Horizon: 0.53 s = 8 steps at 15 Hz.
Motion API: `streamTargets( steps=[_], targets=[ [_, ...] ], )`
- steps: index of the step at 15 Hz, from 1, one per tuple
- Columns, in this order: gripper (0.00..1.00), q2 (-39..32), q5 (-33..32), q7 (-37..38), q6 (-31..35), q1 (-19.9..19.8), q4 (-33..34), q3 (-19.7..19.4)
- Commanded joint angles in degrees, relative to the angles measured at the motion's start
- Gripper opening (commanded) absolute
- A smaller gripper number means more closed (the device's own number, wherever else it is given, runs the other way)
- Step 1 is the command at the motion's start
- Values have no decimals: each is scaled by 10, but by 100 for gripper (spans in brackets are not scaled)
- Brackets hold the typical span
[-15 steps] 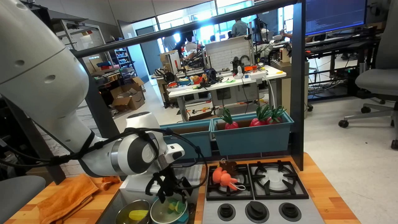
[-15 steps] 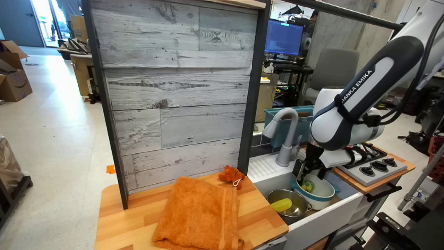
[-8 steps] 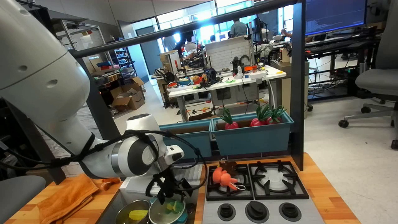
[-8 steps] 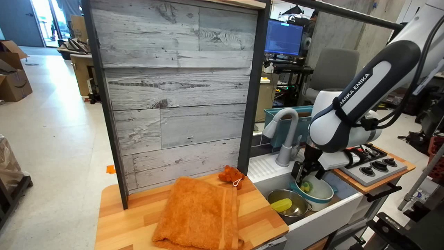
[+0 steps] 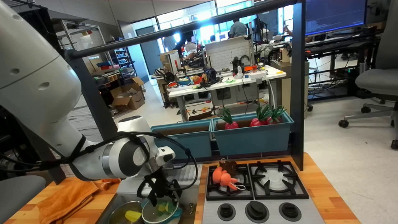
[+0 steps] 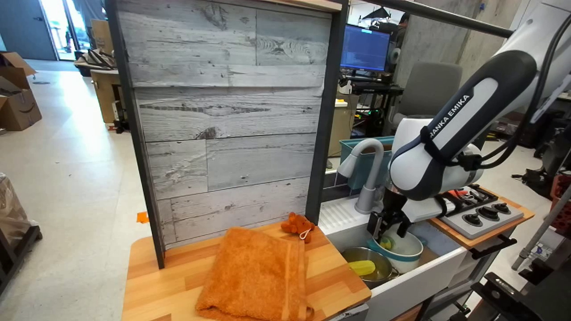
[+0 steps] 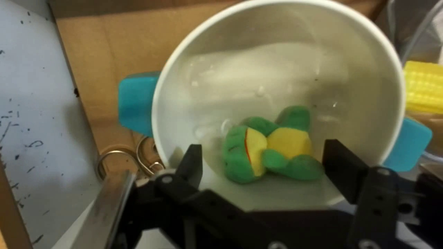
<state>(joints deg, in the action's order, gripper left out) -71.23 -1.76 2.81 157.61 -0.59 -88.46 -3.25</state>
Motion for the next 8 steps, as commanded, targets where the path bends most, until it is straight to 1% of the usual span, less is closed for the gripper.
streamTargets(
  steps=[1, 3, 5, 7, 8],
  targets=[
    [96, 11, 4, 54, 5, 48, -29, -33],
    [100, 20, 2, 76, 8, 68, -47, -47],
    [100, 25, 0, 87, 9, 80, -56, -55],
    [93, 26, -1, 93, 9, 87, -61, -60],
    [94, 27, -1, 94, 9, 88, -63, -61]
  ],
)
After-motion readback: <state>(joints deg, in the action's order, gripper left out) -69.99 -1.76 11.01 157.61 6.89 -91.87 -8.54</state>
